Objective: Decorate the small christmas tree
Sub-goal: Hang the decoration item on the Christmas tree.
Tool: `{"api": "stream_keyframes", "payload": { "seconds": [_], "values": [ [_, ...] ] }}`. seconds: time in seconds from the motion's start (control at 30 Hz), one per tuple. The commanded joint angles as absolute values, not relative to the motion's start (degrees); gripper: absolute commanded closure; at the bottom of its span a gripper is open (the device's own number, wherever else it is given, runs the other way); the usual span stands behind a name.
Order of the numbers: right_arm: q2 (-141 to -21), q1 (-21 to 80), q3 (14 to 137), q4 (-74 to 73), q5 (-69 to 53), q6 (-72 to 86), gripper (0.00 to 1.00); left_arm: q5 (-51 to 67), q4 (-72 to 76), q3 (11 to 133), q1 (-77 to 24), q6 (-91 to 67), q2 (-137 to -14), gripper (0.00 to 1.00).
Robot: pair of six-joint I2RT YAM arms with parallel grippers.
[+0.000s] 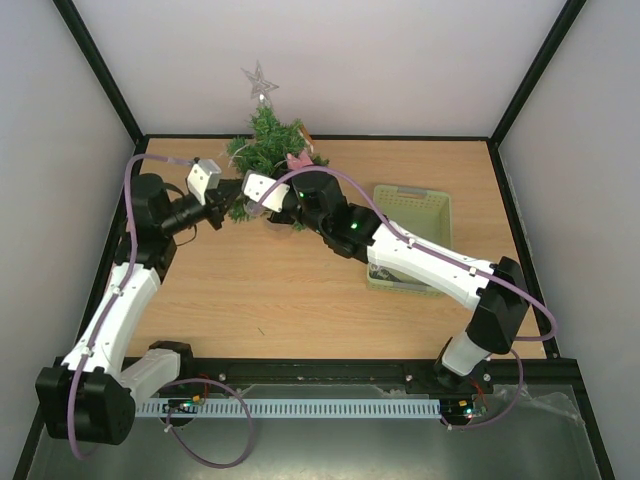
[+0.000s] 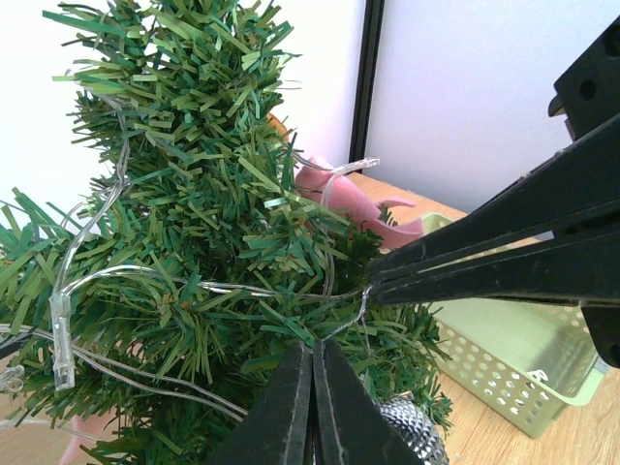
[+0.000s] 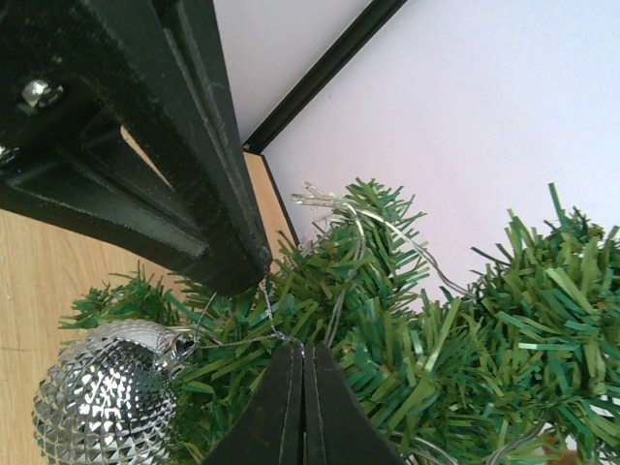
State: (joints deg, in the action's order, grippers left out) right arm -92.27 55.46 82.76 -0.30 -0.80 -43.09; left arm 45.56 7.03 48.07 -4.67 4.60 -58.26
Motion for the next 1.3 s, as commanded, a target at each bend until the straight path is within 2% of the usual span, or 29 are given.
{"api": "stream_keyframes", "payload": {
  "seconds": [0.0, 0.9, 0.97, 1.07, 1.27],
  "values": [
    [-92.46, 55.04, 84.11, 2.54, 1.34, -43.51, 0.98, 45.96, 10.28, 49.65, -4.37, 4.04, -59.19, 0.98],
    [-94.74, 54.4, 83.58, 2.21, 0.43, -43.64, 0.98, 45.08, 11.05, 45.81, -4.37, 1.41, -59.74, 0.97],
    [-94.74, 54.4, 83.53, 2.26, 0.4, -43.51, 0.98, 44.55, 10.67, 45.57, -4.38, 0.92, -59.33, 0.95],
    [-94.6, 54.4, 83.71, 2.18, -0.12, -43.57, 0.98, 43.23, 9.52, 45.8, -4.39, -0.29, -58.98, 0.84],
    [-94.69, 54.4, 84.34, 1.15, -1.67, -43.73, 0.98, 42.56, 8.03, 45.74, -4.38, -2.25, -56.25, 0.76]
  ]
}}
